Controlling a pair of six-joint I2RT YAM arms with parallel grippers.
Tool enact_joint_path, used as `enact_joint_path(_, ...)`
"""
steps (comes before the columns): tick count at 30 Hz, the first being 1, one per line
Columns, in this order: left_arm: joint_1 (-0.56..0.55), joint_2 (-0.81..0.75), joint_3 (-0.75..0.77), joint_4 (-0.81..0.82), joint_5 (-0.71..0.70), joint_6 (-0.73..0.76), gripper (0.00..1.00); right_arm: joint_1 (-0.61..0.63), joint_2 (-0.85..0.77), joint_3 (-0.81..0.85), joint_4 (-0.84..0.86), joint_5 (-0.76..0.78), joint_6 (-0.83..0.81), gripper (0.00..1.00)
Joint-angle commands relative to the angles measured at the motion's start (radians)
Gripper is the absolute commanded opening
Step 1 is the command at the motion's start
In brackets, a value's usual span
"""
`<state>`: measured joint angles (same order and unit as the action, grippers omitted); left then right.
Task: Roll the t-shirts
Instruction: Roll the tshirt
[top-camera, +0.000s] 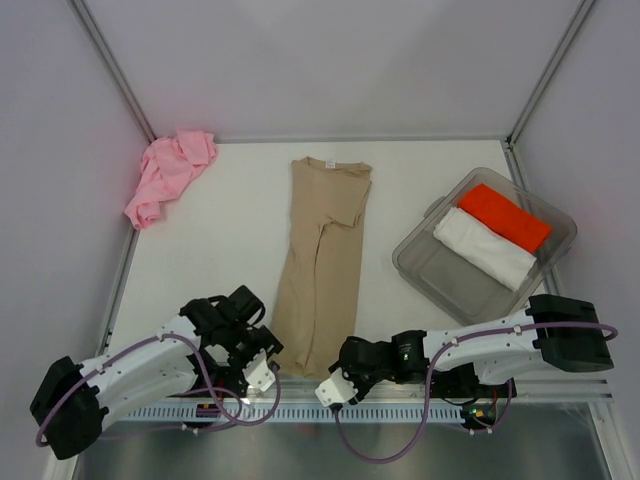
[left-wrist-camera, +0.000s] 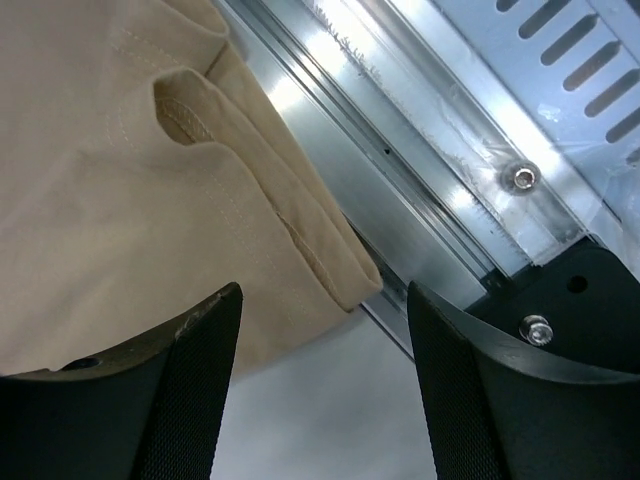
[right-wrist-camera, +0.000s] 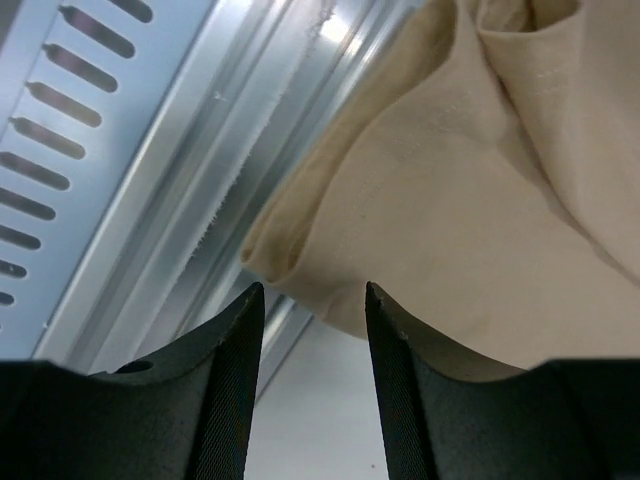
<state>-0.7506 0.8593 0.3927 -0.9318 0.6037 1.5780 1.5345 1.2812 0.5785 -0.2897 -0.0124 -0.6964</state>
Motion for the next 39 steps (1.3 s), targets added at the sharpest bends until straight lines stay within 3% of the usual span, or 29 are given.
enact_joint_path(1,-0.065,-0.034,-0.031,0.126,-0.010,-0.131,0.73,0.018,0.026,-0.032,0.066,-0.060,0.005,0.51)
enact_joint_path(5,-0.115,0.076,0.004,0.198,-0.070,-0.228,0.68,0.019,0.040,-0.049,0.102,-0.060,0.006,0.50)
enact_joint_path(7,-0.116,0.109,0.028,0.200,-0.078,-0.245,0.56,0.019,0.044,-0.054,0.112,-0.058,0.015,0.49)
enact_joint_path(10,-0.119,0.093,0.020,0.197,-0.079,-0.214,0.46,0.019,0.035,-0.071,0.144,-0.072,0.037,0.42)
enact_joint_path(14,-0.127,0.133,0.040,0.189,-0.087,-0.217,0.35,0.019,0.006,-0.080,0.155,-0.067,0.064,0.24)
enact_joint_path(15,-0.127,0.142,0.043,0.188,-0.090,-0.219,0.31,0.019,-0.014,-0.081,0.156,-0.061,0.070,0.20)
enact_joint_path(16,-0.127,0.145,0.046,0.192,-0.093,-0.220,0.18,0.018,-0.025,-0.089,0.159,-0.052,0.078,0.15)
enact_joint_path(18,-0.127,0.162,0.054,0.200,-0.117,-0.237,0.03,0.015,-0.071,-0.101,0.164,-0.057,0.090,0.05)
enact_joint_path(26,-0.104,0.196,0.256,0.131,-0.062,-0.478,0.02,-0.131,-0.180,-0.097,0.164,-0.182,0.129,0.00)
enact_joint_path(29,-0.064,0.221,0.276,0.097,-0.024,-0.515,0.02,-0.223,-0.191,-0.068,0.106,-0.294,0.095,0.00)
enact_joint_path(33,-0.017,0.253,0.287,0.080,0.018,-0.524,0.02,-0.333,-0.149,-0.025,-0.017,-0.322,0.078,0.00)
enact_joint_path(39,0.065,0.302,0.282,0.152,-0.001,-0.598,0.02,-0.404,-0.069,0.015,-0.014,-0.324,0.109,0.00)
